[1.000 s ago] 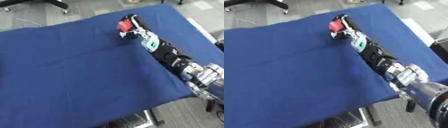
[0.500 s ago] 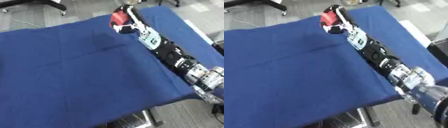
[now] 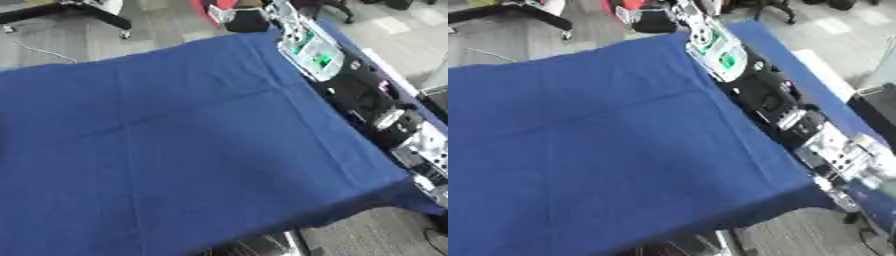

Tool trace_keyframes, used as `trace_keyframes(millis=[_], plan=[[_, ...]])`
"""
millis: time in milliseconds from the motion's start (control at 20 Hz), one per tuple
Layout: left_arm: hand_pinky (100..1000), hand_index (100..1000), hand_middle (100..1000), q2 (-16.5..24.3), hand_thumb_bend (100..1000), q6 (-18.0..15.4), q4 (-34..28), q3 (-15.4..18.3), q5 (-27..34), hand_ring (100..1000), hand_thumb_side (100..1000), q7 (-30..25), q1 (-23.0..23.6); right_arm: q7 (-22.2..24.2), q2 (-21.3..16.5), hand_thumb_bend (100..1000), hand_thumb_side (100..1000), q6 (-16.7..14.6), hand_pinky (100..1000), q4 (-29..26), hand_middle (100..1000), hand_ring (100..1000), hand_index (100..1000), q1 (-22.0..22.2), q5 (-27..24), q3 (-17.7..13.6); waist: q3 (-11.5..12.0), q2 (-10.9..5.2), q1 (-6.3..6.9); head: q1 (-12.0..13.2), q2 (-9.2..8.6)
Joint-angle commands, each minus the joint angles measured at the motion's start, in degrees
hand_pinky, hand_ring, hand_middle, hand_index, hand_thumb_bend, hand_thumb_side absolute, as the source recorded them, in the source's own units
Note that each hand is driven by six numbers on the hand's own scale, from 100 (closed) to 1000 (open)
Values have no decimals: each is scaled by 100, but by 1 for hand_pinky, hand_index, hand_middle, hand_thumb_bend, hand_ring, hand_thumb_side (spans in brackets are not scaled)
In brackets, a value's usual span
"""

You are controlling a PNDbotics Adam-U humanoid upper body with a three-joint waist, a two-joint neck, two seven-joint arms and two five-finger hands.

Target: Pick up the objects with one hand, pass them to the other hand, and then place them into the box on the other side of the table.

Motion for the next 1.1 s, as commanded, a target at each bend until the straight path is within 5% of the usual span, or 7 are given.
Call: trace_keyframes(millis=[50,200,550,800,1100], plan=[[976,841,625,-70,221,49,226,-219,526,627,1000,-131,-66,269,-98,100,100,126,350,-1094,661,535,626,-92,-307,44,-43,-114,-15,187,-17],[981,848,637,-154,240,38,500,-511,963,637,1000,-408,-129,593,130,100,100,136,353,-1558,658,533,626,-213,-522,159,-92,-138,-21,376,-17],[983,850,636,-360,216,-25,927,-1125,1363,640,1000,-1268,-342,1290,785,100,100,-67,359,-1623,664,546,622,-375,-1009,520,-145,-154,-32,738,-17],[990,859,645,-444,386,-108,876,-1469,1349,652,1000,-1827,-453,1539,1094,100,100,8,360,-1623,670,556,618,-316,-1229,638,-174,-144,-73,824,-17],[992,864,657,-457,540,-347,444,-1513,2033,665,1000,-2259,-470,1635,1243,100,100,238,361,-1623,674,565,616,-157,-1215,728,-197,-116,-86,871,-17]])
